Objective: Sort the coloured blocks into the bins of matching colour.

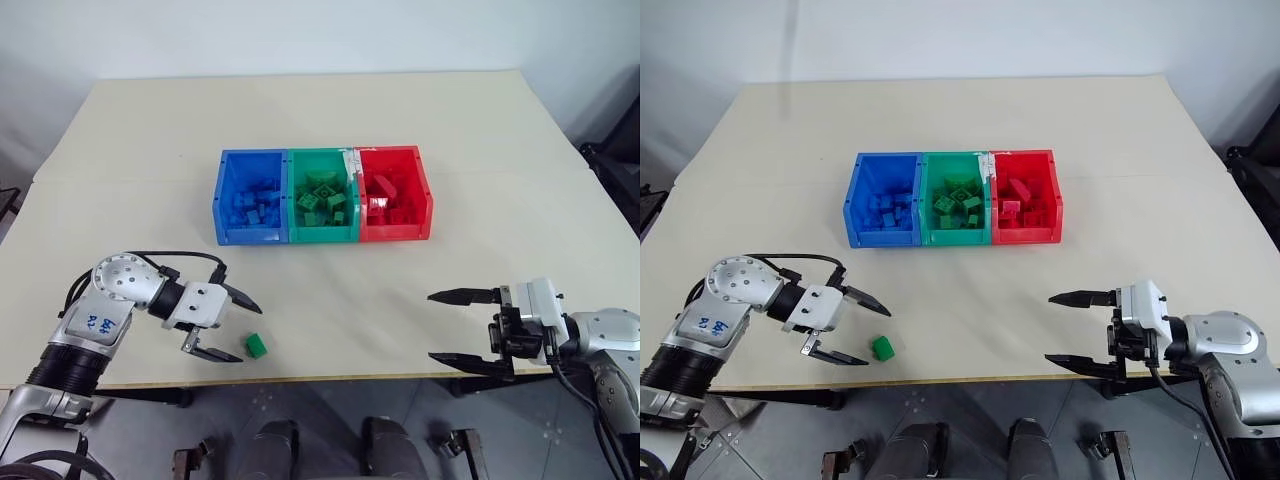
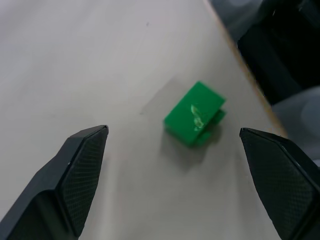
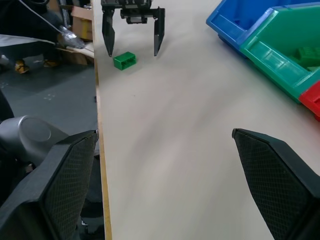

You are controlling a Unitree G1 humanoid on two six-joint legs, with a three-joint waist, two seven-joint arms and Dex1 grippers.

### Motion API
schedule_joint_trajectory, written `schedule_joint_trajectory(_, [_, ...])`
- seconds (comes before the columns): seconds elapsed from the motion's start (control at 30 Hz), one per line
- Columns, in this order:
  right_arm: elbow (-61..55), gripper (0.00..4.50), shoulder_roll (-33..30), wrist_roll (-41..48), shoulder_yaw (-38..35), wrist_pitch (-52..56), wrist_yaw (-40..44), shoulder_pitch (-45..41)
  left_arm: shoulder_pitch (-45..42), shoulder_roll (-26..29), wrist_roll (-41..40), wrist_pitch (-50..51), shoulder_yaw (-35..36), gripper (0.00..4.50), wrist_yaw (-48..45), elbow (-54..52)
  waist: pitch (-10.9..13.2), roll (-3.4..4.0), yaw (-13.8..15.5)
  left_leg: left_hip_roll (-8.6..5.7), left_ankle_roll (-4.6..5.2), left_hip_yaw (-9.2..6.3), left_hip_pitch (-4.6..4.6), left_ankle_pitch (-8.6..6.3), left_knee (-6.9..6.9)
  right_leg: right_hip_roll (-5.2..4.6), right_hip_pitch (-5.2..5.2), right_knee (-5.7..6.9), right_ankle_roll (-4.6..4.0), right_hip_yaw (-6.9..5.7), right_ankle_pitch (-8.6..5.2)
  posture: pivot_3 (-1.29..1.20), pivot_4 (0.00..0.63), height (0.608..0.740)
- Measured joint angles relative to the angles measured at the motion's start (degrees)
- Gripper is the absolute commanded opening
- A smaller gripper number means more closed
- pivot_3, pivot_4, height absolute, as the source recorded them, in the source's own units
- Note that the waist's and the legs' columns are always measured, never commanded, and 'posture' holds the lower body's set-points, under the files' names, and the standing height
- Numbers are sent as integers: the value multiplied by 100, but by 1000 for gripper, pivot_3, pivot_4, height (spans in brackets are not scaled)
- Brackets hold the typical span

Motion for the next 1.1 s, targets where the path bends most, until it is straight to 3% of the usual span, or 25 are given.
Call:
schedule_joint_trajectory(0.1, [-126,4500,1,2,-23,23,-92,174,-163,-174,70,-144,-175,3862,-1,149,0,0,6,-1,1,-1,0,0,3,-1,3,1,2,-1,1,0,150,740])
schedule_joint_trajectory(0.3, [-223,4500,1,2,-23,28,-193,249,-194,-219,81,-459,-322,1960,-2,180,-1,1,37,-4,3,-2,4,1,14,-4,9,-2,2,-1,1,0,150,740])
schedule_joint_trajectory(0.43, [-223,4500,1,1,-22,27,-231,220,-236,-233,76,-638,-390,917,-1,287,-2,4,109,-4,3,-2,8,1,21,-3,11,-2,2,0,1,0,150,740])
schedule_joint_trajectory(0.6, [-222,4500,12,-1,-21,21,-326,187,-244,-340,-58,-421,-327,918,46,370,-3,5,136,-4,4,-3,8,2,21,-3,11,1,2,1,1,0,150,740])
schedule_joint_trajectory(0.73, [-247,4500,258,1,-72,6,-663,194,-268,-870,-591,468,81,918,526,332,-2,3,141,-5,5,-11,0,2,27,-3,7,4,3,0,2,0,150,740])
schedule_joint_trajectory(0.9, [-449,4500,1137,-5,-335,-193,-1767,145,-1513,-1834,-1312,2528,841,918,2245,341,0,-1,142,-11,3,-32,-25,2,58,-4,-1,45,5,-16,2,0,150,740])
schedule_joint_trajectory(1.0, [-574,4500,1278,-5,-480,-209,-2186,185,-2107,-2134,-1112,2681,926,918,2876,503,-1,0,126,-13,4,-24,-19,1,50,-5,-2,43,5,-15,2,0,150,740])
schedule_joint_trajectory(1.1, [-724,4500,1329,-37,-480,-209,-2429,285,-2612,-2677,-657,2496,922,918,3760,1514,0,-2,132,-13,4,-19,-16,1,47,-3,-1,42,5,-17,2,0,150,740])
